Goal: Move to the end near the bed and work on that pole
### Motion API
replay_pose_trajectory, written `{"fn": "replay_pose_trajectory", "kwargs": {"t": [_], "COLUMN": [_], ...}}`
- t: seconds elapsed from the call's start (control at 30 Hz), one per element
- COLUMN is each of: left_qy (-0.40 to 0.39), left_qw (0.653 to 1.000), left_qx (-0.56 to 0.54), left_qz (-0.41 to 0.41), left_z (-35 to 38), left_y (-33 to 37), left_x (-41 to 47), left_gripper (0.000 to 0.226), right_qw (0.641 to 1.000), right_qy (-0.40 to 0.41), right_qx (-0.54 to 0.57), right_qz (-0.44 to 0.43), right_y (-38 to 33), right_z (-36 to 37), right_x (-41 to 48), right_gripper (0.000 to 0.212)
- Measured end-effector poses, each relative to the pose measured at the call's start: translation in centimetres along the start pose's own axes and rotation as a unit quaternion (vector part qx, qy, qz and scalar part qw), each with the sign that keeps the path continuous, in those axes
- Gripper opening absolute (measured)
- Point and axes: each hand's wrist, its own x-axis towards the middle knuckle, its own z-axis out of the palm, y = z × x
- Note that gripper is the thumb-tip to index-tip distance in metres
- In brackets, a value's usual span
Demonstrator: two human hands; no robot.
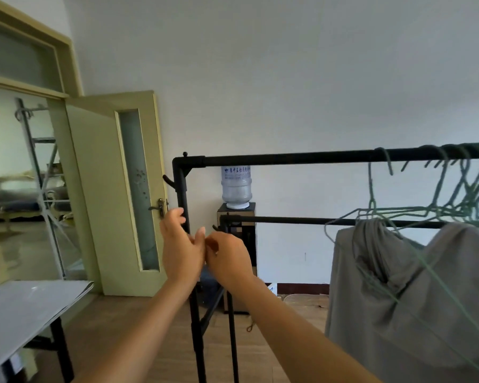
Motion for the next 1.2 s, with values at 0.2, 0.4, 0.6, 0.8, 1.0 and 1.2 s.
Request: {"fn": "replay_pose_trajectory", "kwargs": {"t": [0.2,0.4,0.6,0.8,1.0,1.2], "left_qy": [-0.06,-0.084,-0.126,-0.189,-0.253,-0.302], "left_qw": [0.988,0.968,0.94,0.906,0.87,0.84], "left_qx": [-0.132,-0.212,-0.291,-0.354,-0.397,-0.42], "left_qz": [0.06,0.104,0.126,0.131,0.147,0.162], "left_z": [0.3,0.8,1.9,3.9,6.2,9.7], "left_y": [6.4,15.6,24.7,32.9,39.5,46.7], "left_x": [-3.5,-7.2,-12.4,-18.8,-25.1,-31.2], "left_gripper": [0.005,0.005,0.007,0.007,0.008,0.005], "right_qw": [0.997,0.987,0.972,0.952,0.93,0.9], "right_qy": [0.049,0.141,0.208,0.264,0.314,0.368], "right_qx": [-0.048,-0.077,-0.098,-0.108,-0.118,-0.113], "right_qz": [-0.032,-0.016,0.044,0.111,0.149,0.204], "right_y": [-0.2,-1.0,-0.4,1.1,3.5,6.6], "right_z": [-7.3,-16.2,-24.7,-32.9,-39.4,-46.5], "right_x": [-3.5,-8.5,-14.6,-21.9,-28.5,-34.2], "right_gripper": [0.023,0.02,0.019,0.018,0.032,0.032]}}
